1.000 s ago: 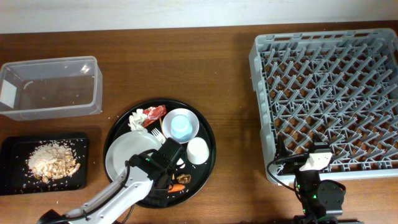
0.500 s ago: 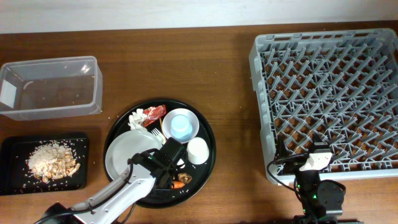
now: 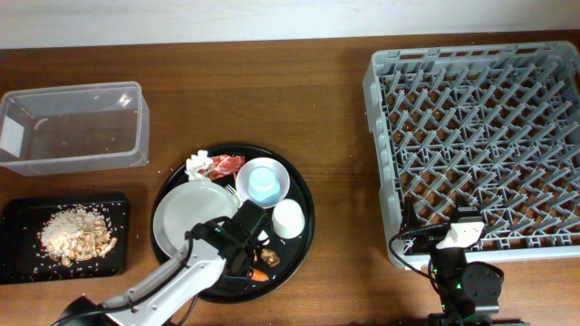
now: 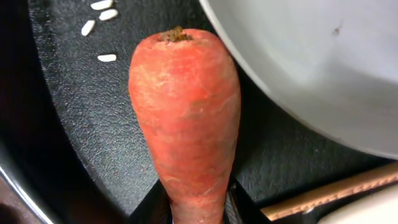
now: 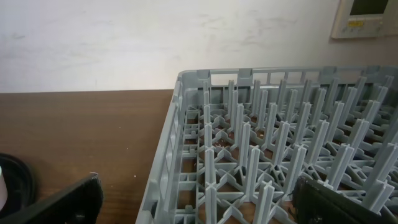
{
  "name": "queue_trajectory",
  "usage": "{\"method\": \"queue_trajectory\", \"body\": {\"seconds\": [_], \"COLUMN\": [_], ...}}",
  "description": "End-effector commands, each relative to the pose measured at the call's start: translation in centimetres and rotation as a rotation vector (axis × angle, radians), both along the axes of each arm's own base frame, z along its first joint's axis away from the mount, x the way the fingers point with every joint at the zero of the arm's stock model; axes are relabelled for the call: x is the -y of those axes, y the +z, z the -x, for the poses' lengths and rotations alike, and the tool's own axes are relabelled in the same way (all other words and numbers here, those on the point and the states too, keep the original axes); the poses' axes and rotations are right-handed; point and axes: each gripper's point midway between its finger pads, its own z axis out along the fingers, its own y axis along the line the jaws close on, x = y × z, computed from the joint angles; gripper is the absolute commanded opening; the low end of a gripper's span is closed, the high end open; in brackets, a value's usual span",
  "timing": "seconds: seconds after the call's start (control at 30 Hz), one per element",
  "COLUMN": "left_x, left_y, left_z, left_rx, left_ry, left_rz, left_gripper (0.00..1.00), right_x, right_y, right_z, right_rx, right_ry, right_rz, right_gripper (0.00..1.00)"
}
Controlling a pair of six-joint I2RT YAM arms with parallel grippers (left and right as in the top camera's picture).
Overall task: Sort waste into correct bins and load items into the dishwasher rack
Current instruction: 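Carry the carrot left and drop it on the black tray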
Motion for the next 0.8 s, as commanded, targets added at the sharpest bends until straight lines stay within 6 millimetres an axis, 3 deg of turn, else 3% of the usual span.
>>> {"method": "queue_trajectory", "body": {"seconds": [0.0, 0.27, 0.43, 0.57, 0.7, 0.73, 0.77], "left_x": [0.9, 1.5, -1.4, -5.7, -12.3, -15.4, -17.2], "left_y": [1.0, 6.2, 9.8, 13.7, 16.6, 17.5, 17.8], "left_z": [0.2, -1.2, -4.1, -7.6, -9.7, -10.3, -10.5], "left_rx": [0.013, 0.236, 0.484, 0.618, 0.673, 0.701, 0.71], "left_ry": [-0.052, -0.058, -0.089, -0.168, -0.041, 0.017, 0.062], "left_rz": [0.075, 0.197, 0.081, -0.071, -0.203, -0.267, -0.3], "left_gripper": [0.09, 0.09, 0.09, 0.09, 0.09, 0.09, 0.09], "right_x": [-0.1, -0.1, -0.1, -0.1, -0.1, -0.1, -0.1], "right_y": [-0.2, -0.2, -0.2, -0.2, -0.2, -0.2, -0.2], "right_z": [0.0, 0.0, 0.0, 0.0, 0.0, 0.0, 0.0], "right_rx": [-0.002, -0.002, -0.002, -0.002, -0.002, -0.002, -0.002], "right_ry": [0.002, 0.002, 0.002, 0.002, 0.002, 0.002, 0.002], "right_rz": [0.008, 0.008, 0.008, 0.008, 0.008, 0.008, 0.008], "right_gripper": [0.99, 0.99, 0.99, 0.99, 0.99, 0.99, 0.99]}}
